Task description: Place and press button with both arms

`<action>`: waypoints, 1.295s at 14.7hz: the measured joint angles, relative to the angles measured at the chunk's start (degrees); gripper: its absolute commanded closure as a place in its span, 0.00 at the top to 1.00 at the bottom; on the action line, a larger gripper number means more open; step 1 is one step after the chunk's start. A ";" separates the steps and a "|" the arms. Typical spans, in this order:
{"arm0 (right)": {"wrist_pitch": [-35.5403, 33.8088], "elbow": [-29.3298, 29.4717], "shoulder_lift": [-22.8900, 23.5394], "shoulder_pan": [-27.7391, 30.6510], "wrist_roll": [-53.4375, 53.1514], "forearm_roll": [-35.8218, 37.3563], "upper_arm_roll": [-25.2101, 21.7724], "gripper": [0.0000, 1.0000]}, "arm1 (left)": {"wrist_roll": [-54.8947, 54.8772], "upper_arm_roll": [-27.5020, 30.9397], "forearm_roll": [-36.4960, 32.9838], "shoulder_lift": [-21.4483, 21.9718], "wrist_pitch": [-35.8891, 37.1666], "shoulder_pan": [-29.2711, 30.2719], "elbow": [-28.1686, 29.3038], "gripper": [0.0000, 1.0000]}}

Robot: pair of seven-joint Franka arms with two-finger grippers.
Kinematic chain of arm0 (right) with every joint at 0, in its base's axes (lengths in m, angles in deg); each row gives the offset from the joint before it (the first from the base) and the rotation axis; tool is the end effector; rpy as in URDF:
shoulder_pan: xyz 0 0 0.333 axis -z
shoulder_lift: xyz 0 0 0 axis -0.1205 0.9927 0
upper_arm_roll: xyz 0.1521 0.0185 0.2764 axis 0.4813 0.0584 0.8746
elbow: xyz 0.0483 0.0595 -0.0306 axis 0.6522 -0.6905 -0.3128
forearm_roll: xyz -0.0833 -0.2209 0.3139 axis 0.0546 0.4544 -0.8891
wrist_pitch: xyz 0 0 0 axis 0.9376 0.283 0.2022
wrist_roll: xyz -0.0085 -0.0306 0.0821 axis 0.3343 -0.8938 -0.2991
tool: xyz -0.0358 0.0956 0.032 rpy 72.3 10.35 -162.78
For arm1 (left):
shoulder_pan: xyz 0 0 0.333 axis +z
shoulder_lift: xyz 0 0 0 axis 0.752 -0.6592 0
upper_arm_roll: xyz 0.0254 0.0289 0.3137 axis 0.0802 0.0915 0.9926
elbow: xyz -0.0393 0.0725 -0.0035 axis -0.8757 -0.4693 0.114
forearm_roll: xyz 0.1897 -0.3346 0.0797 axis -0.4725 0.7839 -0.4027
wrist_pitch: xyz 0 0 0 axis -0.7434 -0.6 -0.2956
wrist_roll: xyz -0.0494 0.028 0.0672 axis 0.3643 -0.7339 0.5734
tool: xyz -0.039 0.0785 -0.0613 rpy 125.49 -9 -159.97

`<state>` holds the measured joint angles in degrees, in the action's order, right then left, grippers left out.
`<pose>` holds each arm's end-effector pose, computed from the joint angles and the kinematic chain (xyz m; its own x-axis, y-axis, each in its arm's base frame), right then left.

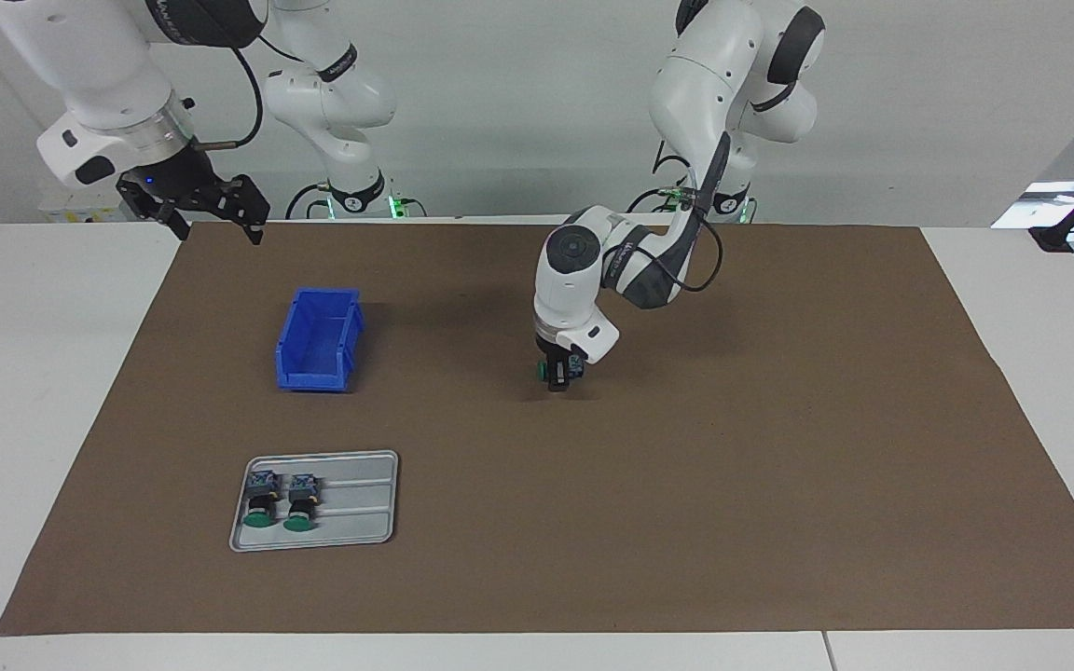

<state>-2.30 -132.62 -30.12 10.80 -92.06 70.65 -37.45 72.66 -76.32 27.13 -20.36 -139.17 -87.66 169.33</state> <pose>0.5309 -0.0131 0.6294 0.9886 -0.0838 -0.1248 -0.0804 -0.9963 0.0313 0.4642 -0.4662 0.2971 0.0638 0.9970 -0.0440 0.9962 -0.0662 -0.0559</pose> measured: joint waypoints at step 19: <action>0.00 0.00 0.00 0.00 0.00 0.00 0.00 0.99 | -2.80 0.95 0.02 7.50 0.55 4.99 0.12 0.06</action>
<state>-2.30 -132.62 -30.12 10.80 -92.05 70.65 -37.45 69.86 -75.37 27.14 -12.86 -138.63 -82.67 169.46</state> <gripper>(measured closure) 0.009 0.670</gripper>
